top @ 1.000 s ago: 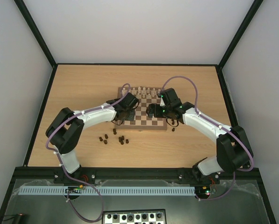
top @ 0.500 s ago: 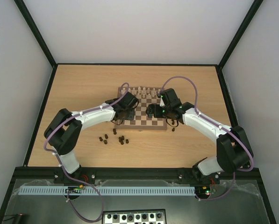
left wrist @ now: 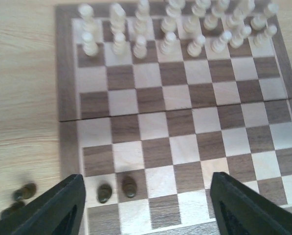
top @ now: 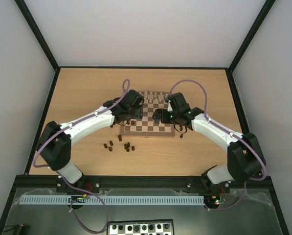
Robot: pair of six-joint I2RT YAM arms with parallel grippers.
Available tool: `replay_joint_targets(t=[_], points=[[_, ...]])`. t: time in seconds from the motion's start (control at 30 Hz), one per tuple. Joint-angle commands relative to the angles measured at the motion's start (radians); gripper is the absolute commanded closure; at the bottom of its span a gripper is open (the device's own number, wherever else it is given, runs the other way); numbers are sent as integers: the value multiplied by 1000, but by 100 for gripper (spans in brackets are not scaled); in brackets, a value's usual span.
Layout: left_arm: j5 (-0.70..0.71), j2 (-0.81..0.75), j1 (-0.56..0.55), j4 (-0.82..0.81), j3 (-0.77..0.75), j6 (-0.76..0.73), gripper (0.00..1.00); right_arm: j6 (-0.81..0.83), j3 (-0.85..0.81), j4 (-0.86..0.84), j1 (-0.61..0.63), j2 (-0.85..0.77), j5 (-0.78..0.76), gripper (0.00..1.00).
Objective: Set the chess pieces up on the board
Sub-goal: Move the chess piece to the chessboard, then pick up the chess piece at the center of the board.
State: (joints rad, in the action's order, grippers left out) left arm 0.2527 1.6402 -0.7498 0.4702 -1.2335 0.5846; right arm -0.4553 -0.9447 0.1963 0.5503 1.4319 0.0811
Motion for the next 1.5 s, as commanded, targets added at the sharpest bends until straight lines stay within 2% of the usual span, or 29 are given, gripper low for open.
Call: replay_joint_targets(t=[0.0,0.03,0.1,0.27,0.47,0.73,0.8,1.0,1.2,1.47], points=[[86,-117,39,47,20,-5,23,3,4,20,5,-37,-9,1],[94,-144,47,44,35,-4,18,3,4,21,5,-41,-11,1],[108,-195,61,41,67,-1,2,3,2,24,5,-49,-16,1],[142,-335,123,62,190,4,0,6,4,31,5,-65,-10,1],[112,-450,134,33,332,8,1,0,12,14,9,-38,24,2],[196,-546,153,-19,419,179,0,-1,9,9,22,-29,25,2],[185,-518,158,-40,442,187,5,0,12,12,27,-44,22,1],[170,-394,175,-108,473,171,34,0,18,7,40,-50,21,1],[74,-257,219,-179,464,117,57,1,13,4,40,10,24,1],[40,-171,221,-204,457,78,66,5,9,8,41,35,5,1]])
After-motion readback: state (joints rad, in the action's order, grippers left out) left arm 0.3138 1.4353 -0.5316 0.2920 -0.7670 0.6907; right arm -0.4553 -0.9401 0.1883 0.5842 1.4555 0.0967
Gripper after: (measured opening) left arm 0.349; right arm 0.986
